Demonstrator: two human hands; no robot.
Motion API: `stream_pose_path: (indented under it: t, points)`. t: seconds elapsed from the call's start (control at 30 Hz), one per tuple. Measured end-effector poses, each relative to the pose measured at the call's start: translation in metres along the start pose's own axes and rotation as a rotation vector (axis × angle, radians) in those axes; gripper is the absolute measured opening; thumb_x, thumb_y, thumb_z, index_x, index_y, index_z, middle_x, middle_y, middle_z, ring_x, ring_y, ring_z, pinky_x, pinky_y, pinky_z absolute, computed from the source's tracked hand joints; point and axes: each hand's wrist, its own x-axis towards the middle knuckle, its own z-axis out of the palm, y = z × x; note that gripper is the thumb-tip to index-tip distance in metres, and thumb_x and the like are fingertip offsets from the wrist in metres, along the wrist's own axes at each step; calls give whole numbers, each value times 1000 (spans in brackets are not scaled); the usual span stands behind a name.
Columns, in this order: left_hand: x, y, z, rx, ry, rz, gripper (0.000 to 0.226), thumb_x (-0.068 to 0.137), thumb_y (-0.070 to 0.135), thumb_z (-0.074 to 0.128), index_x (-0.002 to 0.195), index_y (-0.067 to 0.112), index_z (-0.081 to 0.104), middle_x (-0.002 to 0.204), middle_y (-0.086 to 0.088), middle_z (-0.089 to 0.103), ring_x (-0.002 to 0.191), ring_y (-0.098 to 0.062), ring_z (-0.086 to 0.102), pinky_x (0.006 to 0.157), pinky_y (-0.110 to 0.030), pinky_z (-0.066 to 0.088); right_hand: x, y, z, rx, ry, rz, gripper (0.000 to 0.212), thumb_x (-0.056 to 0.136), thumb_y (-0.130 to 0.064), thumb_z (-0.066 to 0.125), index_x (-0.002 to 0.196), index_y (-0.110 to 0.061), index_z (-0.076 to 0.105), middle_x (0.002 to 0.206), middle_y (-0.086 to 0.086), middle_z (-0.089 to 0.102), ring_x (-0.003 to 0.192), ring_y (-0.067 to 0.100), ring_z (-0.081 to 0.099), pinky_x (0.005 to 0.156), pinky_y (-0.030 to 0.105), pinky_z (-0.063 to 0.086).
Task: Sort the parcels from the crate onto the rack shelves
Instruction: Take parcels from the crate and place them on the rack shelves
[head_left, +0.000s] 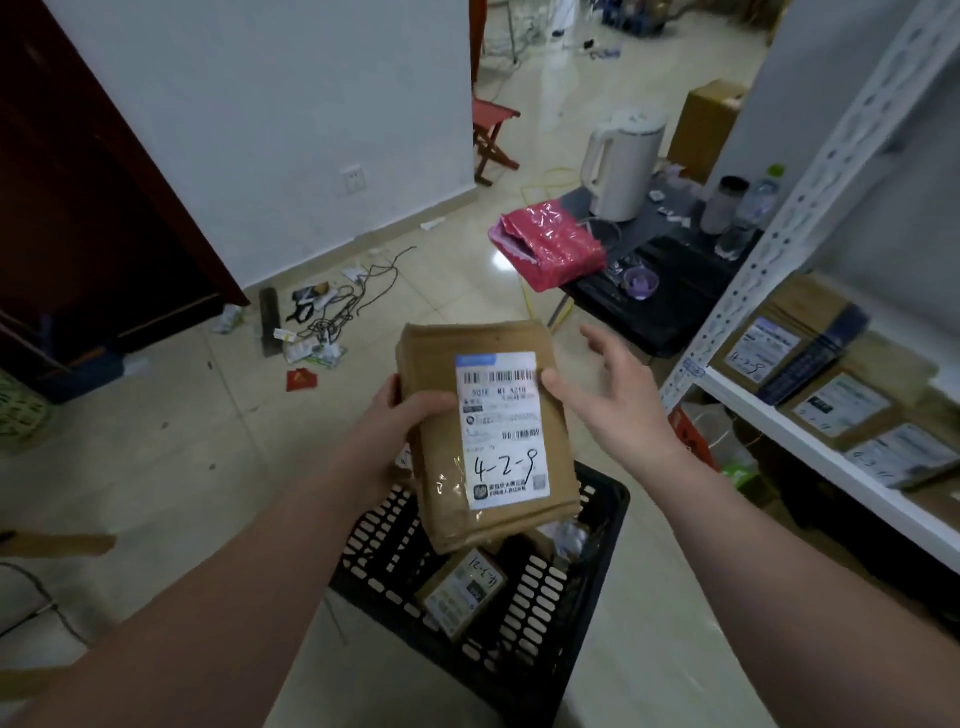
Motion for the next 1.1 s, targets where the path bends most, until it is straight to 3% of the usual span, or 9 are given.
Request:
stream_pose_path:
  t: [0.07,0.17,0.3,0.43,0.57,0.77,0.83,0.9,1.1]
  points:
    - [-28,3,-9,-157,8,-49,48,79,33,67,123,18,56,108,-8,70,93,-26,68,65,-40,59,-23,-10,4,279,-94,185,86,75,-63,67,148,-34,32,147,-5,41,129,14,41,106,39,35]
    - [-73,7,-27,-243,6,-69,44,80,39,64,116,14,64,111,-12,70,105,-32,65,93,-49,51,-58,-23,19,527,-291,356,106,59,-77,71,149,-42,27,149,-4,40,134,22,40,113,51,30]
    - [-122,6,-50,-262,-14,-47,45,74,44,66,109,15,68,108,-12,71,103,-32,66,91,-47,50,-98,-40,43,768,-487,361,114,50,-75,79,147,-37,34,137,3,58,124,28,56,107,52,42]
    - [-152,6,-51,-241,-68,-11,45,83,50,58,113,17,66,107,-11,72,98,-30,69,86,-45,52,-135,-59,46,746,-551,283,108,51,-62,86,143,-31,39,126,5,67,115,26,64,99,48,49]
    - [-168,15,-24,-154,-198,8,46,87,57,50,111,22,65,105,-9,73,96,-30,70,88,-48,50,-164,-58,16,799,-361,298,107,55,-49,86,146,-31,32,122,8,68,110,30,67,98,52,50]
    - [-176,30,67,-6,-472,-16,65,69,58,63,125,25,60,118,-7,68,110,-30,64,102,-52,41,-203,-46,-80,929,-18,263,91,66,-44,81,143,-23,36,120,12,69,106,33,68,80,45,56]
    - [-184,36,105,98,-568,-7,63,68,57,60,123,26,60,114,-4,70,105,-25,66,92,-46,47,-218,-38,-115,995,99,250,87,69,-41,79,142,-24,36,121,12,68,106,35,68,74,45,57]
    - [-194,44,145,204,-646,18,64,65,57,59,122,28,59,109,-1,72,99,-20,67,77,-40,48,-233,-29,-150,1029,214,214,83,71,-41,78,141,-23,39,121,13,68,106,35,67,78,48,57]
    - [-215,57,279,297,-815,146,63,66,52,72,122,28,59,109,1,72,90,-17,68,67,-31,51,-280,13,-261,1042,446,93,93,68,-49,81,144,-18,37,128,17,64,114,37,63,96,56,49]
